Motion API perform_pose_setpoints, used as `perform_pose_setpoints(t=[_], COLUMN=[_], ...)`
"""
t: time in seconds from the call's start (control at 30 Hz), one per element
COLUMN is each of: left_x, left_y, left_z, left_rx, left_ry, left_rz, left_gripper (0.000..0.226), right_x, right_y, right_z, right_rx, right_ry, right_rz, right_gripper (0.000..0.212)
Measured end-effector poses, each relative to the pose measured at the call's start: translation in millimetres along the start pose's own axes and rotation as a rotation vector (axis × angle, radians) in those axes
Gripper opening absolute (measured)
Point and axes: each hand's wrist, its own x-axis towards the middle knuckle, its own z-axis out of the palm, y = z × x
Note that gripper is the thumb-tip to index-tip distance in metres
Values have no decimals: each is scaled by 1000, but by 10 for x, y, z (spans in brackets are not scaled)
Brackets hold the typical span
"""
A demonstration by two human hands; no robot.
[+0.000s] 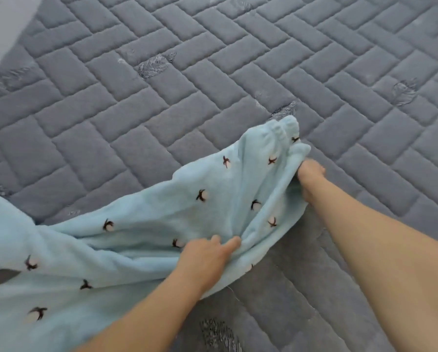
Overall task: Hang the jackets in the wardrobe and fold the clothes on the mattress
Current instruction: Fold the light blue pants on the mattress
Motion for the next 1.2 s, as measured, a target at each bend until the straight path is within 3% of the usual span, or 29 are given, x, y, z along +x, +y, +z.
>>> perform_pose_setpoints(t=[0.03, 0.1, 0.17, 0.2, 0.27, 0.37, 0.47, 0.53, 0.63, 0.7, 0.77, 0.8, 0.97, 1.13, 1.2], left_x=[13, -50, -191, -255, -344, -361, -441, -573, -839, -1002, -1145, -1197, -1423, -1795, -2027], left_y=[-7, 15, 69, 105, 190, 156, -161, -425, -427, -289, -277, -354, -1132, -1090, -1121], left_z=[-4, -10, 80, 133, 233, 245, 81, 17, 33, 88, 164, 175, 63, 106, 171], left_rx=[-14, -46, 9, 21, 11, 27, 148, 182, 173, 185, 221, 237, 313, 287, 314], left_ry=[49, 136, 201, 225, 198, 208, 196, 130, 103, 110, 95, 102, 57, -17, -30], left_rz=[-18, 32, 137, 153, 133, 22, -232, -371, -215, -43, 49, 35, -363, -195, -164], left_gripper=[51, 45, 47, 50, 58, 67, 50, 43, 30, 35, 36, 34, 26, 32, 30], right_x=[-43, -16, -80, -144, -252, -258, -239, -486, -1076, -1372, -1390, -1342, -1594, -2665, -2895], right_y=[11, 147, 337, 433, 556, 485, 492, 706, 1199, 1381, 1368, 1311, 1420, 2187, 2288], right_z=[-84, -204, -187, -164, -133, -235, -449, -433, -119, 76, 127, 102, 217, 850, 917], right_rx=[131, 354, 99, -53, -119, 76, 220, 273, 384, 367, 307, 290, 355, 361, 285], right_ry=[-42, -108, -174, -187, -209, -10, 170, 155, -18, -139, -104, -79, 81, -107, -65], right_rz=[-56, -75, -122, -122, -154, -271, -137, 3, 180, 235, 233, 219, 229, 370, 429], right_gripper=[36, 60, 96, 104, 89, 57, 58, 62, 57, 42, 33, 36, 32, 31, 35])
